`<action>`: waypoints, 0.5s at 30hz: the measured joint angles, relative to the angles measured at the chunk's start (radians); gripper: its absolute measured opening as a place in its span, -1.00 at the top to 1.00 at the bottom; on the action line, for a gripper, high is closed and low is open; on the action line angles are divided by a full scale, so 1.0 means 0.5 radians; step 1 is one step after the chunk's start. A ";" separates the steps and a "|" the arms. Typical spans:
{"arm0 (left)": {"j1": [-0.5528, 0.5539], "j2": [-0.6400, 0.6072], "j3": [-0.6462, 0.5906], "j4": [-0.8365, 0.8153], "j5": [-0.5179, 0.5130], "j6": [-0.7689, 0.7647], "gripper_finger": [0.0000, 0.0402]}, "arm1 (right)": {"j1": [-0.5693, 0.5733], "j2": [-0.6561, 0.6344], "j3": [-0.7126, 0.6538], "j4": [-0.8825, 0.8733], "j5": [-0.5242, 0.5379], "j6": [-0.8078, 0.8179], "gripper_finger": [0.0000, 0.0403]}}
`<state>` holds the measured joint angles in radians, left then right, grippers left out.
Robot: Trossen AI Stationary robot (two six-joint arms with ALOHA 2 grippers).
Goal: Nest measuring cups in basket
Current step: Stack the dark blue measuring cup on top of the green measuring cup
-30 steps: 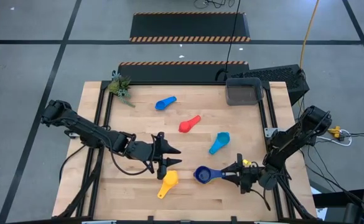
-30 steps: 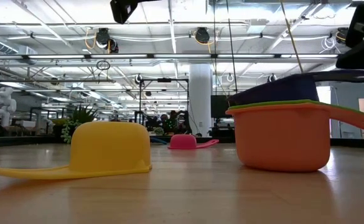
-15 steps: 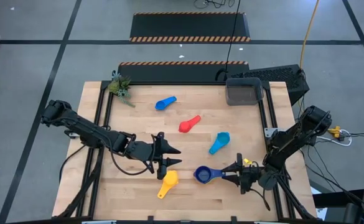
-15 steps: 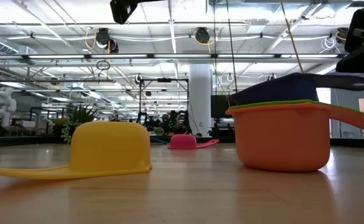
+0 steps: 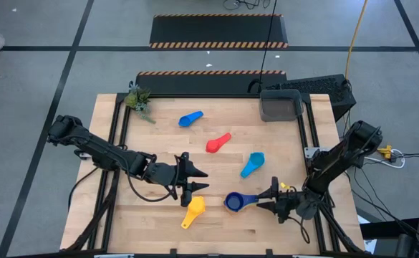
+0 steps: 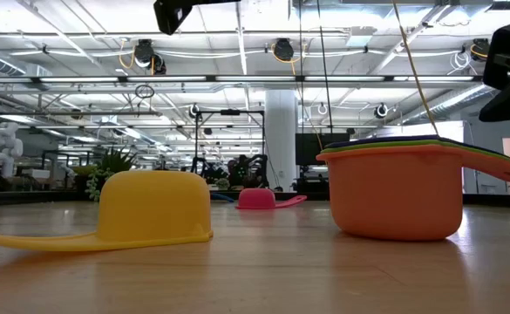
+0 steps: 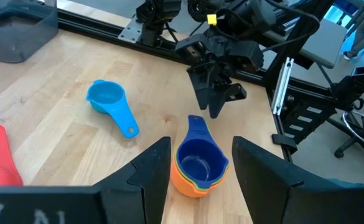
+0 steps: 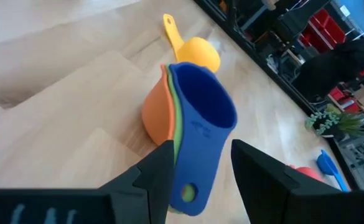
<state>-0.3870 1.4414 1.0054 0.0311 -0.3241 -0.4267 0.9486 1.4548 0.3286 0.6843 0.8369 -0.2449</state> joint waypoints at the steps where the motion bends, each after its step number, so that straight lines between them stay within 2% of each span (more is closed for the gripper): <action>1: 0.000 0.000 0.000 0.000 0.000 0.000 0.13 | 0.001 -0.026 0.000 -0.017 0.009 -0.002 0.23; 6: 0.001 0.000 0.000 -0.002 0.000 0.000 0.13 | -0.001 -0.159 0.000 -0.108 0.244 0.042 0.23; 10: 0.001 0.000 0.000 0.010 0.000 0.000 0.13 | -0.072 -0.214 0.000 -0.276 0.435 0.260 0.23; 12: 0.002 0.000 0.000 0.036 0.000 0.000 0.13 | -0.140 -0.217 0.000 -0.386 0.409 0.418 0.25; 15: 0.002 0.000 0.000 0.065 0.000 0.000 0.13 | -0.246 -0.217 -0.002 -0.535 0.194 0.574 0.29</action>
<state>-0.3859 1.4414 1.0054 0.0634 -0.3241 -0.4267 0.8254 1.3464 0.3279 0.4166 0.9339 0.0421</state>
